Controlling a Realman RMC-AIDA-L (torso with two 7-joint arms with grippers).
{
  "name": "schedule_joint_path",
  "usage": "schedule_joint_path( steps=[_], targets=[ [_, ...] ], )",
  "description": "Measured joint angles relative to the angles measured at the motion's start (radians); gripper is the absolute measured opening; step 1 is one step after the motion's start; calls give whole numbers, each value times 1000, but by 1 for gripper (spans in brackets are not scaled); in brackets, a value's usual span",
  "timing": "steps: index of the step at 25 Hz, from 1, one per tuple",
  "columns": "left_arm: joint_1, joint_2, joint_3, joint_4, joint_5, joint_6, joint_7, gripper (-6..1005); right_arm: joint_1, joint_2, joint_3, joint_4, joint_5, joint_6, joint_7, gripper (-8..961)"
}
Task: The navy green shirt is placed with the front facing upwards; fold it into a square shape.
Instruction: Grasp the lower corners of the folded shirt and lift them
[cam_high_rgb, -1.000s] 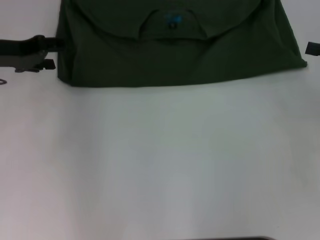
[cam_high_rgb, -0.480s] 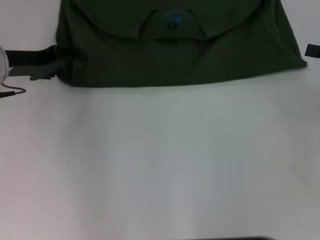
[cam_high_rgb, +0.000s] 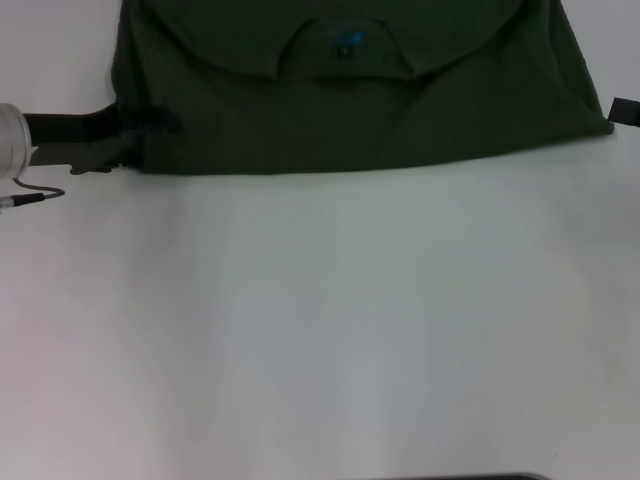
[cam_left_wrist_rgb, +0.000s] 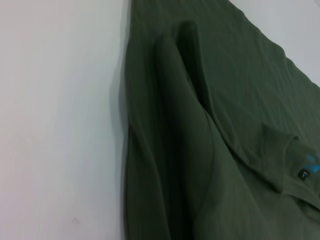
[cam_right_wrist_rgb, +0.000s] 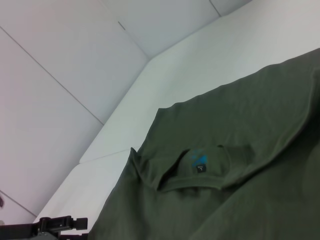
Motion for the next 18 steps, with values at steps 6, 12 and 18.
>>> schedule_joint_path(
  steps=[6, 12, 18],
  targets=[
    [-4, -9, 0, 0, 0, -2, 0, 903, -5, 0, 0, 3, 0, -1, 0, 655],
    [-21, -15, 0, 0, 3, -2, -1, 904, -7, 1, -3, 3, 0, -1, 0, 654],
    [-39, -14, 17, 21, 5, -24, -6, 904, -7, 2, -1, 6, 0, -2, 0, 654]
  ],
)
